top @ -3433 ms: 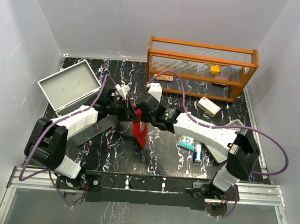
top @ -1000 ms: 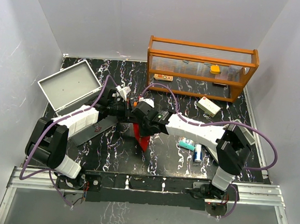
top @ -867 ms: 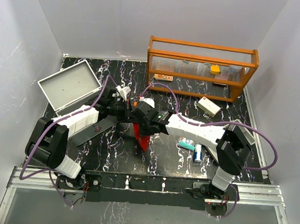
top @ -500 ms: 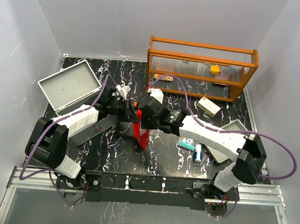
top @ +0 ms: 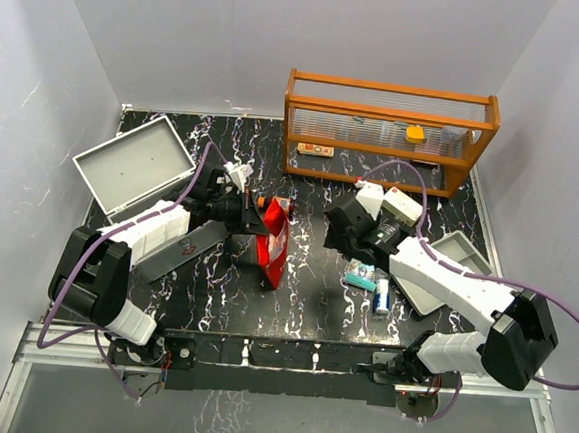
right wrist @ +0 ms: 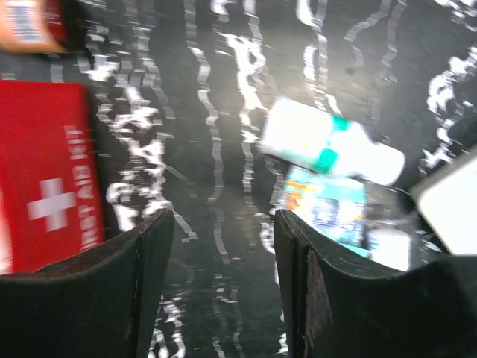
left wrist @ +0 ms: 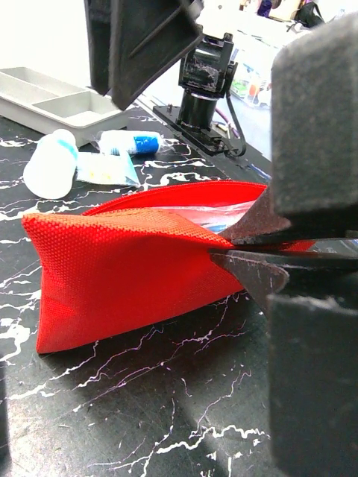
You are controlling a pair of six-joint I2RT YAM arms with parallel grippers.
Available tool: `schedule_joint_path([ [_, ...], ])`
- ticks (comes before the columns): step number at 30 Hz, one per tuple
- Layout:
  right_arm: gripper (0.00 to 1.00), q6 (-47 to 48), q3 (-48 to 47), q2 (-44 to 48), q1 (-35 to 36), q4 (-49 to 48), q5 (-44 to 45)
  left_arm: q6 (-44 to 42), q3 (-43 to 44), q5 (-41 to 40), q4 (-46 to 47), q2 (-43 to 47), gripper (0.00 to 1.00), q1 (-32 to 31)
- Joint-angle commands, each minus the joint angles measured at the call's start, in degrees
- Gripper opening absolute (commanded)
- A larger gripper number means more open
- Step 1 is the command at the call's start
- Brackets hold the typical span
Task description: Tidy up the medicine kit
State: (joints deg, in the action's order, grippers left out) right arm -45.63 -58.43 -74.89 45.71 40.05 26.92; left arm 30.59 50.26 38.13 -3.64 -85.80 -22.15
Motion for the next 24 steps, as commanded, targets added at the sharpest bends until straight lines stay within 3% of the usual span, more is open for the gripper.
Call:
schedule_joint_path([
  [1, 0.56, -1.1, 5.7, 4.8, -3.7, 1.6, 1.9, -1.2, 2.2, 2.0, -1.1, 0.9, 0.0, -0.1],
  [9, 0.59, -0.2, 14.4, 7.9, -7.4, 0.0, -2.0, -0.7, 2.2, 3.9, -0.9, 1.1, 0.0, -0.1],
  [17, 0.6, 1.8, 16.6, 6.2, -9.1, -1.7, -3.6, 0.0, 1.8, 3.5, -1.3, 1.7, 0.0, -0.1],
  [24, 0.57, 7.5, 16.5, 2.3, -9.4, -8.1, -10.1, 0.3, 1.8, 2.6, -1.7, 1.9, 0.0, -0.1],
])
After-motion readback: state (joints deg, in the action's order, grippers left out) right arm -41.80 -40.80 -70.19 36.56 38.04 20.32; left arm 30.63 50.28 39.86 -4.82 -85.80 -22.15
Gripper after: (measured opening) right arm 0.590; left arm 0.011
